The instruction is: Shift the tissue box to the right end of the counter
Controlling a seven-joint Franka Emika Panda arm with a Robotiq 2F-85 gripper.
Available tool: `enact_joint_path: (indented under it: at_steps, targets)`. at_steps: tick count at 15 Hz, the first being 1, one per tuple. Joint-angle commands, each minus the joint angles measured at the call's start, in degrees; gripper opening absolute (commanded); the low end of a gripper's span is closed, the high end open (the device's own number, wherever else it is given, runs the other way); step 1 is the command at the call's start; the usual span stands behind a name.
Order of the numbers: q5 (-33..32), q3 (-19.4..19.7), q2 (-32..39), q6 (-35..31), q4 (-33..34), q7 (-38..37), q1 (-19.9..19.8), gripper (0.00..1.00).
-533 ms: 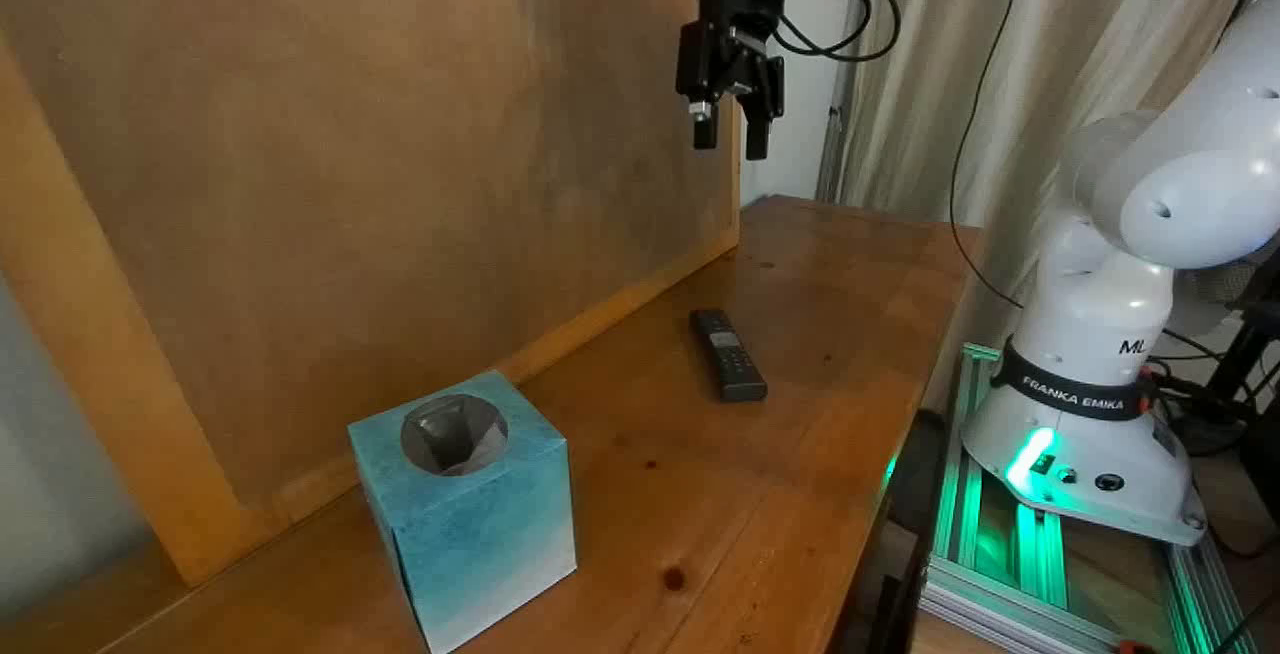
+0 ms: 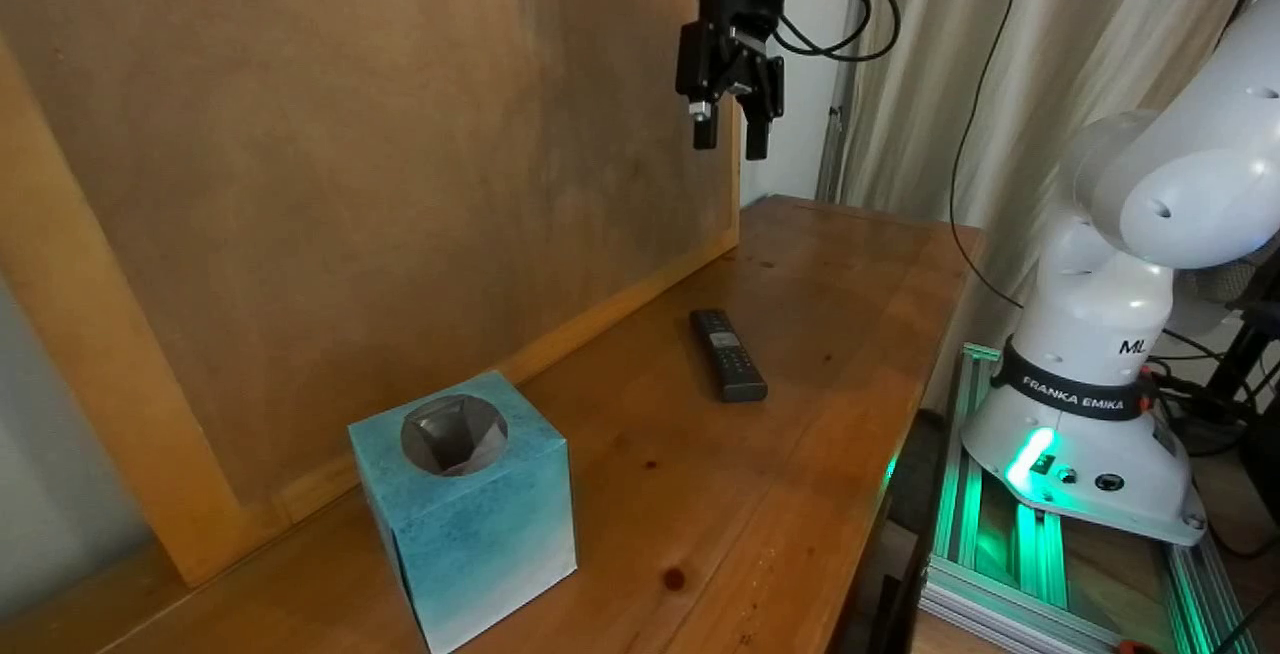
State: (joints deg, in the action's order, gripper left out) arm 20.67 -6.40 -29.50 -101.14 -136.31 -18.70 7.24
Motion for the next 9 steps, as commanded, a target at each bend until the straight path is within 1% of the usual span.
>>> enact_joint_path:
  at_steps: [1, 5, 8, 9]
  targets:
    - [0.29, -2.21, -0.14, -0.12, -0.01, -1.62, -0.75, 1.0]
    - [3.64, -7.24, -2.93, -1.25, -3.69, -7.87, 1.39, 1.0]
    - [12.48, -10.55, -3.29, -1.06, -6.25, -14.58, 4.03, 1.0]
    - [16.43, -11.92, -2.67, -1.37, -6.62, -17.72, 4.95, 1.0]
